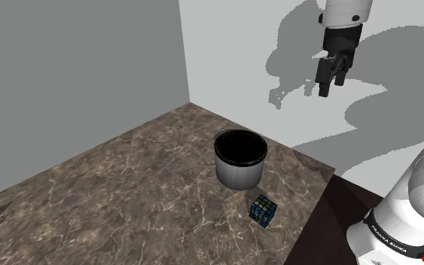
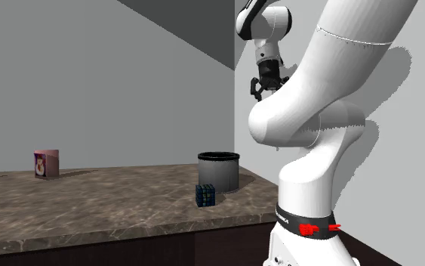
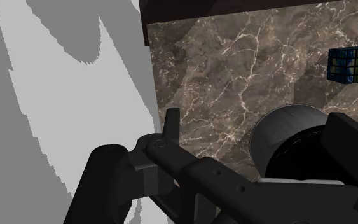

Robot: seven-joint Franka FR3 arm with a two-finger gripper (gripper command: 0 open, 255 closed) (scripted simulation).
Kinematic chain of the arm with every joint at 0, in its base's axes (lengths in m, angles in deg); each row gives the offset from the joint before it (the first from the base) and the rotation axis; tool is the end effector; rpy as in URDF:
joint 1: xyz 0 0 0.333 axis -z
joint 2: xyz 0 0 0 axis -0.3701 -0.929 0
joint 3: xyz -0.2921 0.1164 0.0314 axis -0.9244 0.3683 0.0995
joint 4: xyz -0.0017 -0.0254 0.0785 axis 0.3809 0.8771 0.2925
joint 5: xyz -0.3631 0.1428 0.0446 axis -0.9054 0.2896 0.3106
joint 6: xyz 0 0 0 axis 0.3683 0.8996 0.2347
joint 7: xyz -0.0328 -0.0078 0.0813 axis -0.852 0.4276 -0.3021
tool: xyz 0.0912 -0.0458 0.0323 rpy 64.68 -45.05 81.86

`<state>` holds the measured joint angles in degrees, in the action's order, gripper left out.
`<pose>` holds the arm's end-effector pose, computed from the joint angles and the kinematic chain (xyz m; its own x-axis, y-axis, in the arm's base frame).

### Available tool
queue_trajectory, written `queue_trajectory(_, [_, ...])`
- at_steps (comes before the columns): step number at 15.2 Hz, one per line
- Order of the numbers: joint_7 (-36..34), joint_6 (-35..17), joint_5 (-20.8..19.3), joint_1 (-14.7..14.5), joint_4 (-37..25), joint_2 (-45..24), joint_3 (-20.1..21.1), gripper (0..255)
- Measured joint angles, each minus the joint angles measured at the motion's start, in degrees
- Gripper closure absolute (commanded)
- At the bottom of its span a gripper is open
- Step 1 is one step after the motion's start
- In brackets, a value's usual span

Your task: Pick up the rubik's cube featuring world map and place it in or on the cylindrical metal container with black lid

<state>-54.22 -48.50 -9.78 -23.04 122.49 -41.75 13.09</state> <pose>0.3072 -0.0320 0.5660 0.9906 0.0057 -0.1369 0.0134 -0.9984 0.0550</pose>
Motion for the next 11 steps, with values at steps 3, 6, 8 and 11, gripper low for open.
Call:
queue_trajectory(3, [-1.3,-1.5,0.8,-0.3,2.5,1.0,0.9,0])
queue_trajectory(6, [-4.5,-5.5,2.8,-1.3,7.6,2.3,3.2,0])
queue_trajectory(8, [-6.4,-7.9,4.2,-2.0,10.9,3.4,4.6,0])
queue_trajectory(11, [-9.7,-12.7,6.7,-3.4,15.2,3.3,7.3,0])
